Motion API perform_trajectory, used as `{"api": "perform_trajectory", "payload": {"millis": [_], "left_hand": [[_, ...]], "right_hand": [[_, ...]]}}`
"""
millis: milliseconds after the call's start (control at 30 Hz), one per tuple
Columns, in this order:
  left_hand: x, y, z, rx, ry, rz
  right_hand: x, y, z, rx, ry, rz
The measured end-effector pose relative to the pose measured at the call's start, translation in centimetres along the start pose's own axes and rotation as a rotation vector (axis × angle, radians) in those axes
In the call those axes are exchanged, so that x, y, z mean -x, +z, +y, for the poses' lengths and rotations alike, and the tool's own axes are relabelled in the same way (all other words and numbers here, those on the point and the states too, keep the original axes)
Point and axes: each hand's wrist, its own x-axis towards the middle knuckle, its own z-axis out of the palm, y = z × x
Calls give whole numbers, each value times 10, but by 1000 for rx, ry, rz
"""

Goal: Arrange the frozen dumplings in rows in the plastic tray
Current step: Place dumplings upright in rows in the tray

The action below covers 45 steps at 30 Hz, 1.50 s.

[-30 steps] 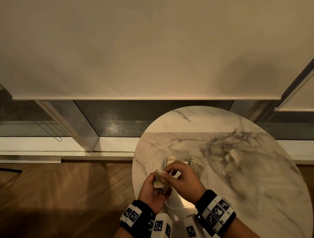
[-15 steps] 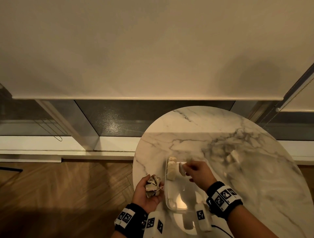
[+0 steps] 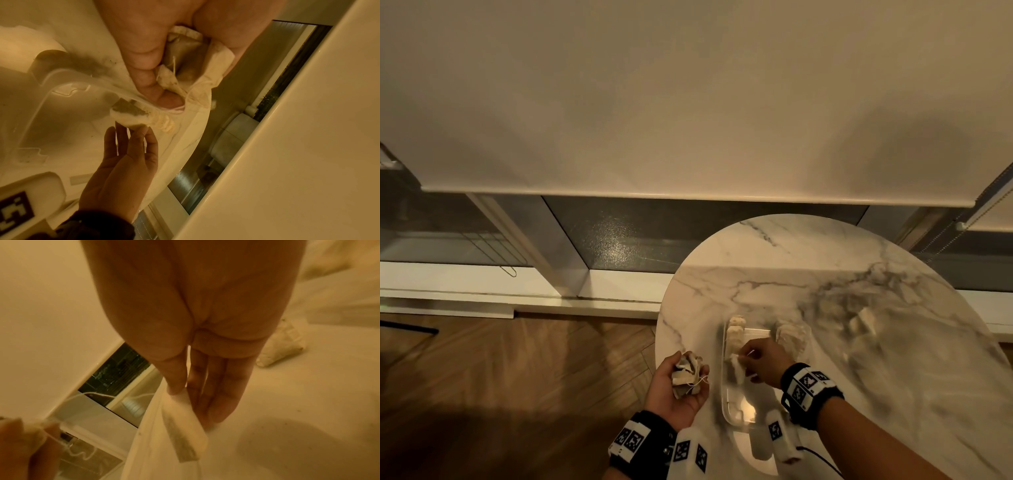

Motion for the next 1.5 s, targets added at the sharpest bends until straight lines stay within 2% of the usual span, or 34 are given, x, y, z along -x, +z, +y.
{"api": "perform_trajectory", "payload": {"millis": [233,633,933,1067,1133,1333,1500], "left_hand": [[2,-4,4,29,12,11],[4,-11,5,33,19,-5],[7,-10,2,18,18,-6],[10,-4,-1,-1,16,-39],[15,4,-2,-12,26,-87],[50,43,-3,1,45,-329],[57,56,-3,-21,34,-390]], "right_hand": [[-16,9,3,50,40,91],[-19,11,-6,16,17,243],[-7,6,1,-147,83,278],[5,11,5,-152,115,173],[11,16,8,-122,61,145],[50,21,0,-112,-207,192],[104,9,-41,-266,-489,338]]}}
